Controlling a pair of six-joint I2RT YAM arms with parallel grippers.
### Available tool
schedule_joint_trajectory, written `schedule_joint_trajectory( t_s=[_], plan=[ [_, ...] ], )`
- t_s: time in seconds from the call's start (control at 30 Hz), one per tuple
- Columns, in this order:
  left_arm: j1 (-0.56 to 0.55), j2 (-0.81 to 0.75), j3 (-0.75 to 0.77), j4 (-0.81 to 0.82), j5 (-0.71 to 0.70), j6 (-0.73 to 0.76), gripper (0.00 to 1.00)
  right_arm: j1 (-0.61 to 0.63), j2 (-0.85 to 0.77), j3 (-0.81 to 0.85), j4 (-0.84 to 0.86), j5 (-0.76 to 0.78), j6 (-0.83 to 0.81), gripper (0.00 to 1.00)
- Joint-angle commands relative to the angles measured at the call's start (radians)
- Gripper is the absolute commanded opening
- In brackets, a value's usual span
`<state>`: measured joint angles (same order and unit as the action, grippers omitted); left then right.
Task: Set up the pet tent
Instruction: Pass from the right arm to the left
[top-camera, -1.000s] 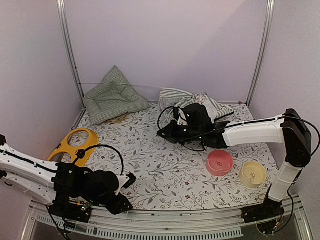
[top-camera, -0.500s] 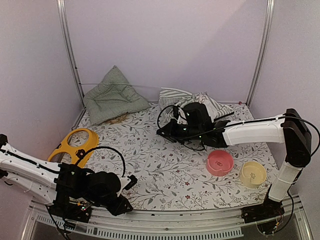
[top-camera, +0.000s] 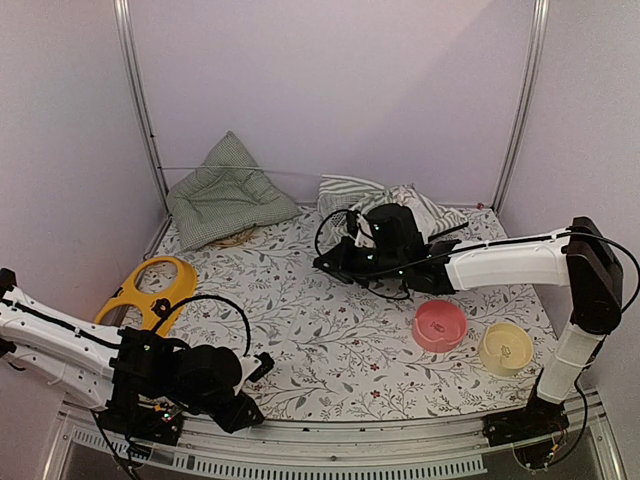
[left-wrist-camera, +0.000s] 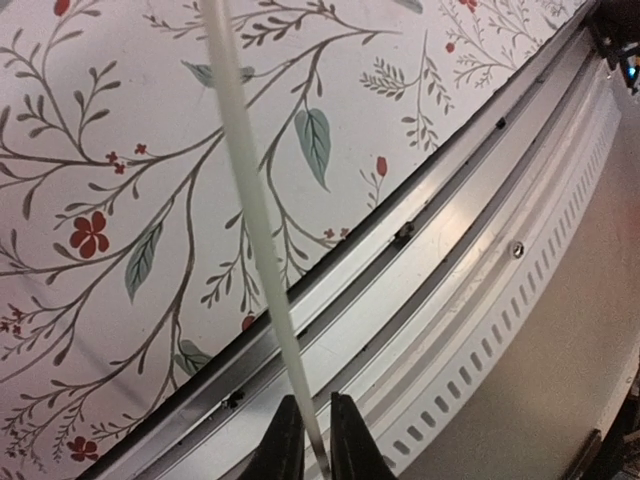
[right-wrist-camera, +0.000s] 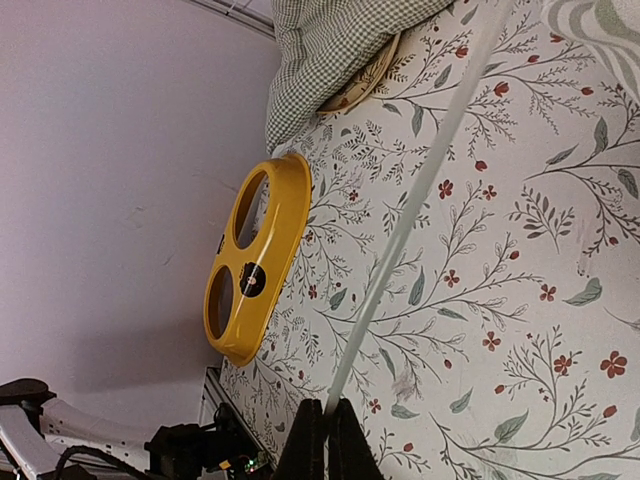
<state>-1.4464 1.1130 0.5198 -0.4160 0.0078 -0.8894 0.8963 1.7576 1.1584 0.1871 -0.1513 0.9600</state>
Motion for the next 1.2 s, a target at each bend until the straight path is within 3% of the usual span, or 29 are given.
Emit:
schedule_joint_trajectory(
  t_s=[0.0, 0.07, 0.23, 0.4, 0.53, 0.83, 0.97, 1.17],
  plan=[
    [-0.015, -0.007, 0.011, -0.004, -0.031, 0.015, 0.07, -0.014, 0.017, 0.034, 0.051, 0.015, -0.064, 0.00],
    [-0.015, -0.008, 0.017, -0.012, -0.038, 0.017, 0.00, -0.014, 0.017, 0.035, 0.049, 0.015, -0.064, 0.00],
    [-0.015, -0.008, 0.038, -0.031, -0.057, 0.020, 0.00, -0.014, 0.022, 0.035, 0.037, 0.005, -0.068, 0.01],
    [-0.012, -0.011, 0.085, -0.074, -0.128, 0.028, 0.00, -0.014, -0.005, 0.018, -0.006, 0.006, -0.106, 0.44],
    [0.001, -0.024, 0.108, -0.081, -0.152, 0.036, 0.00, -0.014, -0.074, -0.020, -0.060, 0.047, -0.178, 0.60],
    [0.018, -0.045, 0.133, -0.080, -0.157, 0.050, 0.00, -0.041, -0.259, -0.173, -0.120, 0.202, -0.297, 0.65],
    [0.019, -0.041, 0.138, -0.080, -0.150, 0.055, 0.00, -0.054, -0.283, -0.218, -0.091, 0.188, -0.368, 0.71],
    [0.021, -0.040, 0.157, -0.088, -0.158, 0.063, 0.00, -0.119, -0.309, -0.335, -0.021, 0.297, -0.447, 0.81]
  ],
)
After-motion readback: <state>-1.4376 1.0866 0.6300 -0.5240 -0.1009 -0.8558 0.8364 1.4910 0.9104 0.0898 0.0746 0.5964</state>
